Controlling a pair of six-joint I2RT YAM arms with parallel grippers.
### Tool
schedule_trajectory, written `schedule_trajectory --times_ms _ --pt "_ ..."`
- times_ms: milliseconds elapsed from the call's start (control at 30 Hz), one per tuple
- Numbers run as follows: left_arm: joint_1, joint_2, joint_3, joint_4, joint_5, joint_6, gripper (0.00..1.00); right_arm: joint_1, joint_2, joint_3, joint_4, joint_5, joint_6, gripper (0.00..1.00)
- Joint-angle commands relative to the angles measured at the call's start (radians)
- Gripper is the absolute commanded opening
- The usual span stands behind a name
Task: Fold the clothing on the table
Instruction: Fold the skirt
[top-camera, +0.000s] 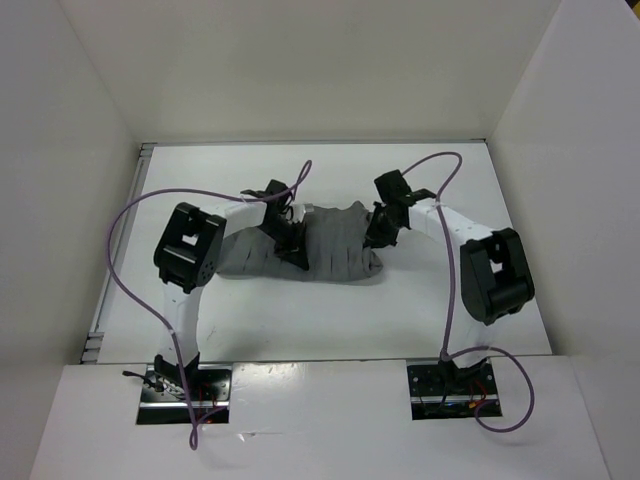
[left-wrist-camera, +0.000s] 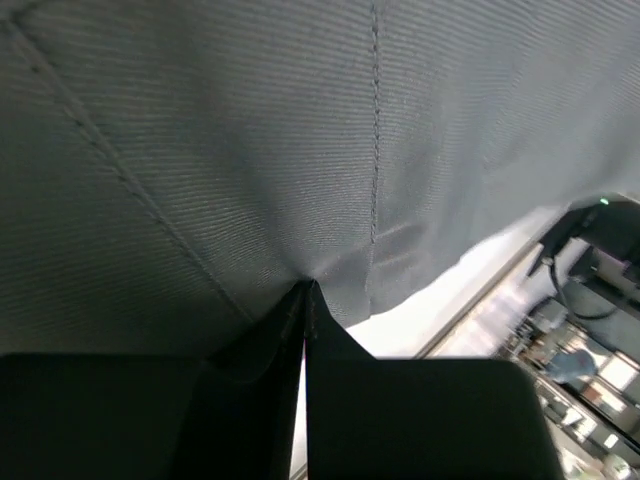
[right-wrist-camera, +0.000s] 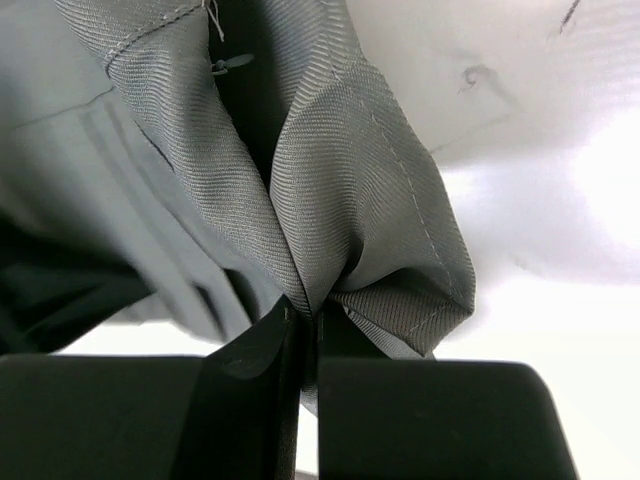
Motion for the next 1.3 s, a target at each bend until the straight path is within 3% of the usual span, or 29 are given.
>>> schedule_trajectory --times_ms 0,100,233,400,467,567,600,733,967,1267 --pt "-0.04 0.058 0.02 -0.014 -0.179 -0.005 0.07 -0.003 -0.157 0.012 -0.048 -0.01 0.013 0.0" --pt "-0.09 0.114 0.067 -0.024 -0.179 -0.005 0.07 -0.003 -0.258 0.033 -0.111 0.025 0.035 0.0" --pt "-0.191 0.213 0.272 -0.06 -0.114 -0.005 0.07 -0.014 -0.361 0.043 -0.159 0.025 0.056 0.0" --pt "-0.225 0.253 0.434 -0.075 -0.021 -0.046 0.1 -0.043 -0.403 0.043 -0.181 0.016 0.047 0.0" --pt "-0.193 0.172 0.421 -0.045 -0.021 -0.08 0.2 -0.056 -0.403 0.052 -0.181 0.006 0.027 0.0" --pt "-0.111 0.021 0.336 -0.001 -0.033 -0.115 0.25 -0.067 -0.394 0.061 -0.181 0.005 0.004 0.0" --pt "-0.086 -0.039 0.31 -0.001 -0.062 -0.124 0.32 -0.079 -0.38 0.061 -0.19 0.005 0.004 0.0" --pt "0.04 -0.138 0.232 -0.011 -0.19 -0.115 0.38 -0.089 -0.345 0.084 -0.19 -0.016 -0.025 0.0" --pt "0.224 -0.084 0.144 0.02 -0.328 -0.115 0.36 -0.089 -0.314 0.136 -0.211 -0.034 -0.054 0.0" --pt "0.259 0.04 0.189 0.043 -0.344 -0.124 0.36 -0.089 -0.247 0.205 -0.22 -0.09 -0.085 0.0"
